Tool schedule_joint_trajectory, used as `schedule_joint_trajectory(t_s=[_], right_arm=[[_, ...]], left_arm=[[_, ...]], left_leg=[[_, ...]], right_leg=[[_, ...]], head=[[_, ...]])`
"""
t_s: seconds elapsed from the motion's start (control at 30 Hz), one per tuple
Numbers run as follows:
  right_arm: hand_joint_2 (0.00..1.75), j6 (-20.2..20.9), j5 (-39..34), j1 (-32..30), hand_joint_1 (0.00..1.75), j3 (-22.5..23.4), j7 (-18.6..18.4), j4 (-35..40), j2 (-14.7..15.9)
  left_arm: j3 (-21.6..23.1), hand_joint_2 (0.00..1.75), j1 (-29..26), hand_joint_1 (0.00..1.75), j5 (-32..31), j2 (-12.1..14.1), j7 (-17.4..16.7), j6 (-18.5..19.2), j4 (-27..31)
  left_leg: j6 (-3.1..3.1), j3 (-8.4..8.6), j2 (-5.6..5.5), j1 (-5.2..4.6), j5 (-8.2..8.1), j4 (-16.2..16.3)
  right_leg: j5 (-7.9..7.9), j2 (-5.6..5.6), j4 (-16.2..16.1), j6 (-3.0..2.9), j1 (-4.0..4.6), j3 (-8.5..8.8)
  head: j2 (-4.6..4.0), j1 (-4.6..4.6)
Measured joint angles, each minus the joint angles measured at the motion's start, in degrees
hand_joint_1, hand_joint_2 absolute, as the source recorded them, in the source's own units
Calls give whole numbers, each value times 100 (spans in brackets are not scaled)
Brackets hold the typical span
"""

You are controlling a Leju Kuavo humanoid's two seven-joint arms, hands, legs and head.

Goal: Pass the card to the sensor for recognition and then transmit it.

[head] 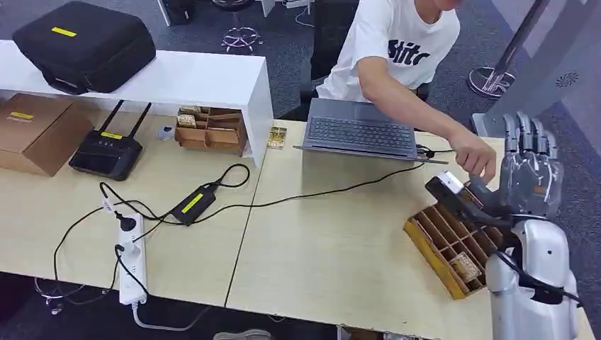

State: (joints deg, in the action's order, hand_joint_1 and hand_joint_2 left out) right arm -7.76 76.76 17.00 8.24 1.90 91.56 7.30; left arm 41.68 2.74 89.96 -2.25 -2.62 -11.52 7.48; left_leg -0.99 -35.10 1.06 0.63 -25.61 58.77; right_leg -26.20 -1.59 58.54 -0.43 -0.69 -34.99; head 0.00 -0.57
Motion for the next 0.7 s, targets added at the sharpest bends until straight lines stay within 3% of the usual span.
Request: schedule_joint_trajectory(t_s=[0.7], right_arm=[[175, -72, -201, -276, 0, 13, 118, 101, -4]], left_arm=[[0, 175, 3, 0, 0, -2, 9, -15, 0]], left_leg=[[0, 1, 1, 0, 0, 0]], right_leg=[[0, 0, -1, 0, 0, -1]], head=[[0, -2]])
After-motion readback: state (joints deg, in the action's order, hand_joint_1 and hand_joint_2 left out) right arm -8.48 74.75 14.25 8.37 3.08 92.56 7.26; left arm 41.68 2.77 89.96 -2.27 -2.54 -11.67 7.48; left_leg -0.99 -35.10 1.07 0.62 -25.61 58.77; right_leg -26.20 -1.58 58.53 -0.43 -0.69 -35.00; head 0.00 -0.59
